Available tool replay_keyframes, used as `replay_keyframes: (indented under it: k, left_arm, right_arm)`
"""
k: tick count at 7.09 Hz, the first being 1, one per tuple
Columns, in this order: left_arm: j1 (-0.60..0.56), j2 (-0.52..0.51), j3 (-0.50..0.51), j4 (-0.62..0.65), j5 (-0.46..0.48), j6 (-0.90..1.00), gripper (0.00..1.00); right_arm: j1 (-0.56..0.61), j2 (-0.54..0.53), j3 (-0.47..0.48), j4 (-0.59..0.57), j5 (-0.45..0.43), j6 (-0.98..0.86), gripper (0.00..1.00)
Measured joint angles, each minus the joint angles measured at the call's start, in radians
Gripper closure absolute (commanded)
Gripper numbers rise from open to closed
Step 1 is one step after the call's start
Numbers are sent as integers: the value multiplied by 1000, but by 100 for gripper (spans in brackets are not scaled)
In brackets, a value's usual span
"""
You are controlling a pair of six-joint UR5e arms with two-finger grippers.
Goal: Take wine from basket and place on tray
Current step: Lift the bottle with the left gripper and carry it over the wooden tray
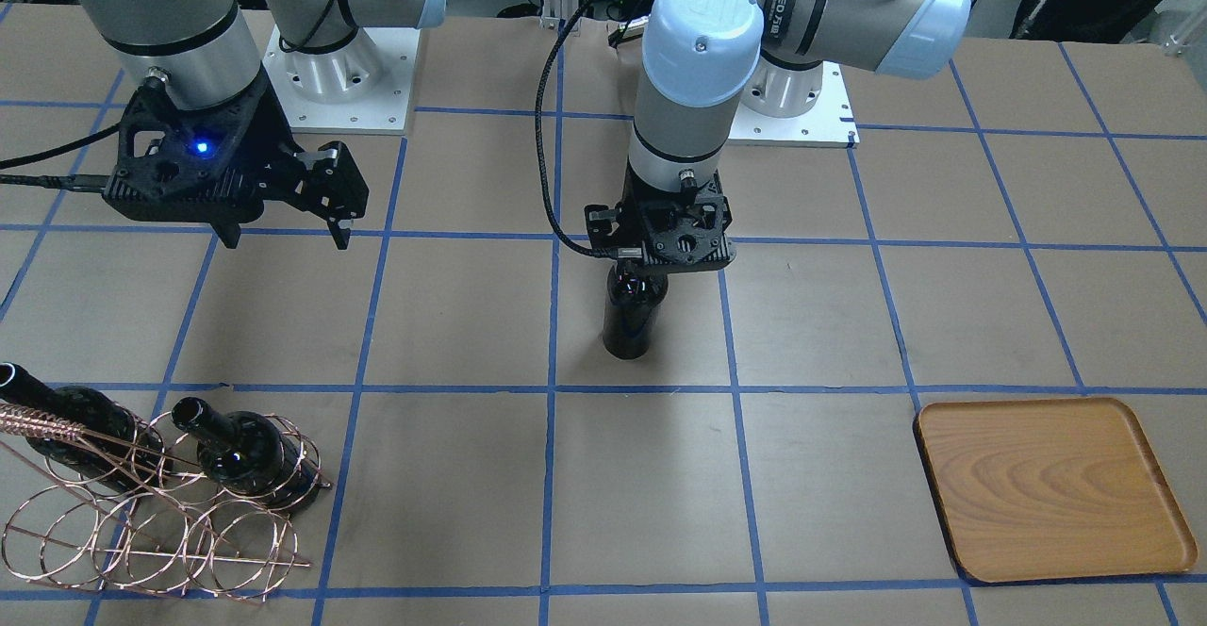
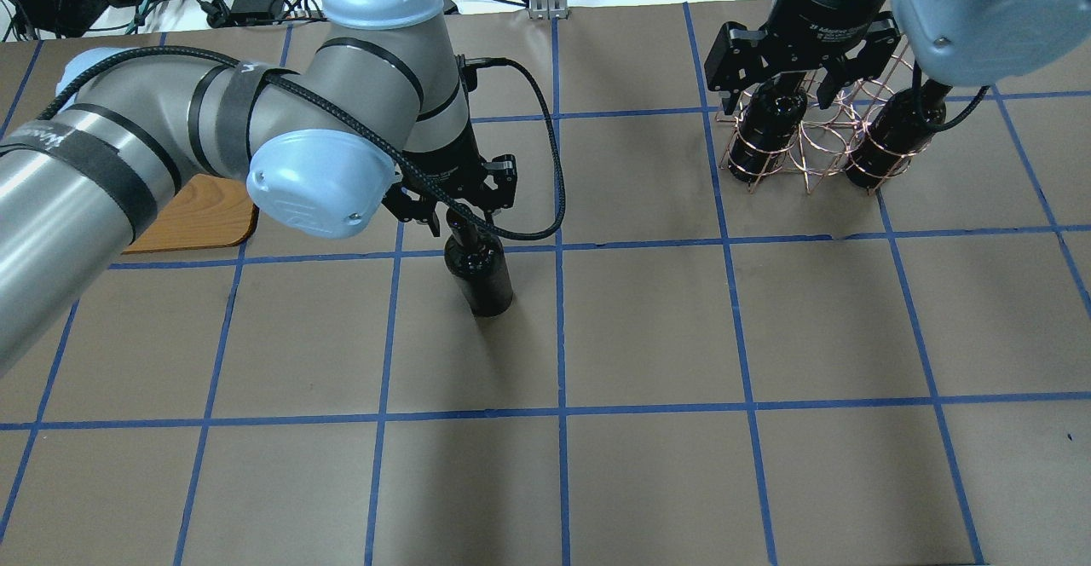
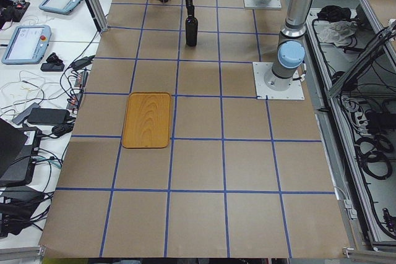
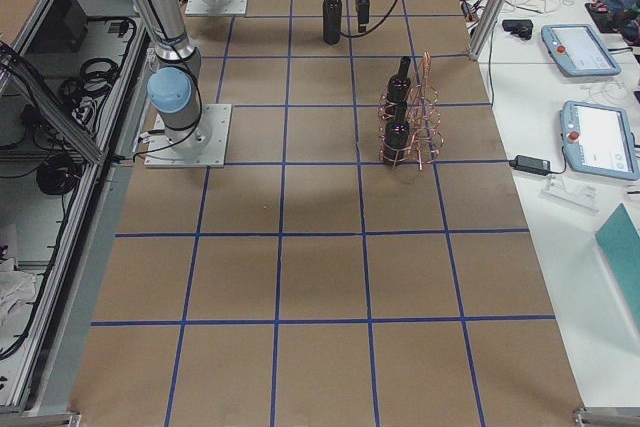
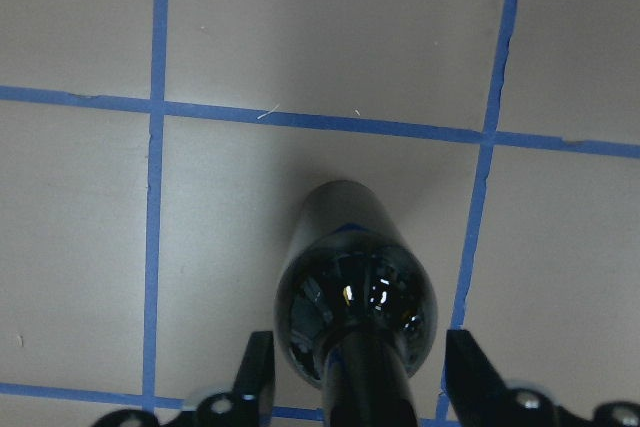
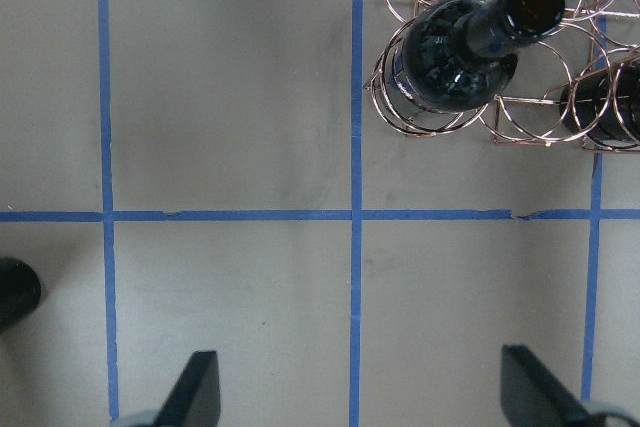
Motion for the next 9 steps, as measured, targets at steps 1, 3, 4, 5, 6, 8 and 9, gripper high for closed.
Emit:
replay_keyframes:
  k: [1, 3, 4, 5, 6, 8, 9]
  left_arm:
    - [0, 0, -1, -2, -4, -5, 51]
    - [-1, -1, -3, -16, -6, -9, 72]
    - [-1, 1, -4, -25, -6, -10, 86]
    - [-1, 5, -4, -29, -6, -9, 97]
    - [2, 11, 0, -30, -5, -6, 100]
    - [11, 22, 9, -28, -2, 2, 100]
    - [27, 30, 22, -31, 0, 18, 100]
  right_arm:
    - [0, 0, 0, 0, -2, -3, 0]
    - [0, 0, 0, -1, -3, -5, 0]
    - [0, 0, 0, -2, 0, -5, 0]
    - [0, 0, 0, -2, 2, -4, 0]
    - [0, 0, 0, -3, 3, -3, 0]
    - [0, 0, 0, -2, 1, -2, 0]
    - [0, 0, 0, -2, 0, -1, 0]
